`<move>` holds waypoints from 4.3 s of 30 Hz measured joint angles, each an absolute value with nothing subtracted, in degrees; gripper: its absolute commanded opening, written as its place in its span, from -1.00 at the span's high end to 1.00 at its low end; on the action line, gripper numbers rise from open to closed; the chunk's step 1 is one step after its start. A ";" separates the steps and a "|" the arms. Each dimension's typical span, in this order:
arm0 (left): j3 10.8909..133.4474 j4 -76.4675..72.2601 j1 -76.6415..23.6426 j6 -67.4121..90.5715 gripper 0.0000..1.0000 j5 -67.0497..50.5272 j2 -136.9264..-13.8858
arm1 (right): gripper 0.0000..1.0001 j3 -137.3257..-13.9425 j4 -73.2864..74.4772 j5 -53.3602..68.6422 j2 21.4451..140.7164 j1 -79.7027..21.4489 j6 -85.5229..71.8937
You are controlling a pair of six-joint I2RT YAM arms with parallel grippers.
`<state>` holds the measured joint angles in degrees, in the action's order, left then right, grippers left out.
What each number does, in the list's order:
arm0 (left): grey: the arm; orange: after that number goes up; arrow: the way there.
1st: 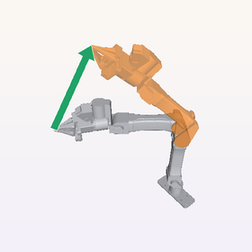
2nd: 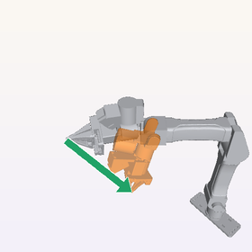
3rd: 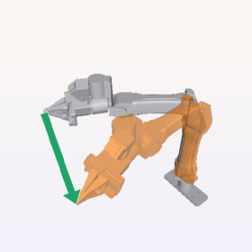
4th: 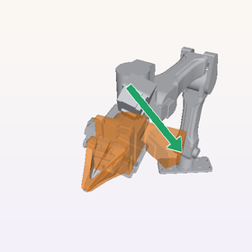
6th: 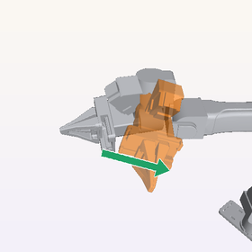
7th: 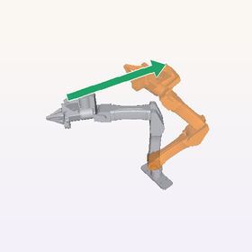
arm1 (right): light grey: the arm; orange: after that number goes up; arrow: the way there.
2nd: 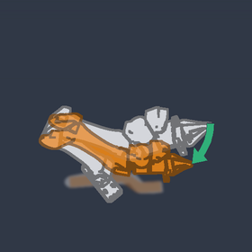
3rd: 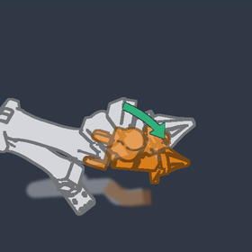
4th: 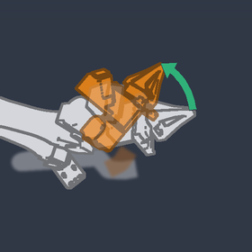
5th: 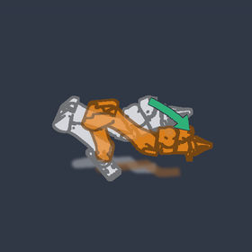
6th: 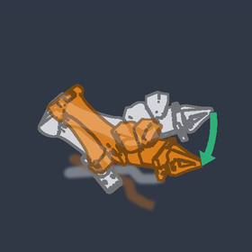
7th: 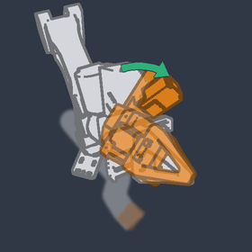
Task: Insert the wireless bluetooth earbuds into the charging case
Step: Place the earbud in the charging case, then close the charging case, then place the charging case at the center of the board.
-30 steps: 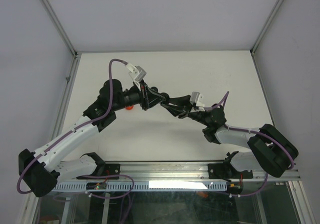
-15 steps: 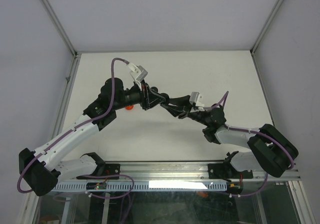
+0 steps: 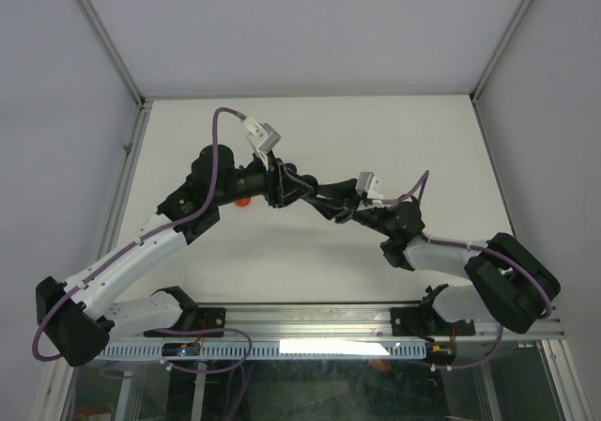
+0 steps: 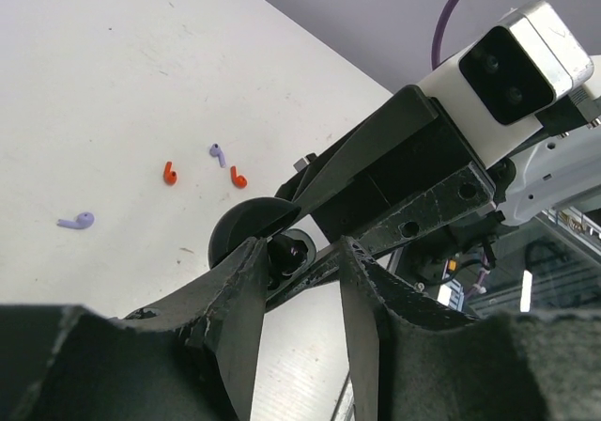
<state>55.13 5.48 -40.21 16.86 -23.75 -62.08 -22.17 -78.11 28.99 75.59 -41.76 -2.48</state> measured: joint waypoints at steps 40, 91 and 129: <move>57.21 9.91 -40.97 7.68 0.03 -26.46 -60.97 | 1.00 -28.08 -79.13 38.26 80.05 -40.80 -24.14; 49.56 5.13 -38.06 22.31 -0.54 -18.83 -52.95 | 1.00 -30.09 -82.67 45.78 80.84 -40.14 -23.97; 46.98 13.08 -36.62 23.16 -0.98 2.11 -50.35 | 1.00 -31.44 -28.56 29.41 75.50 -38.87 -18.48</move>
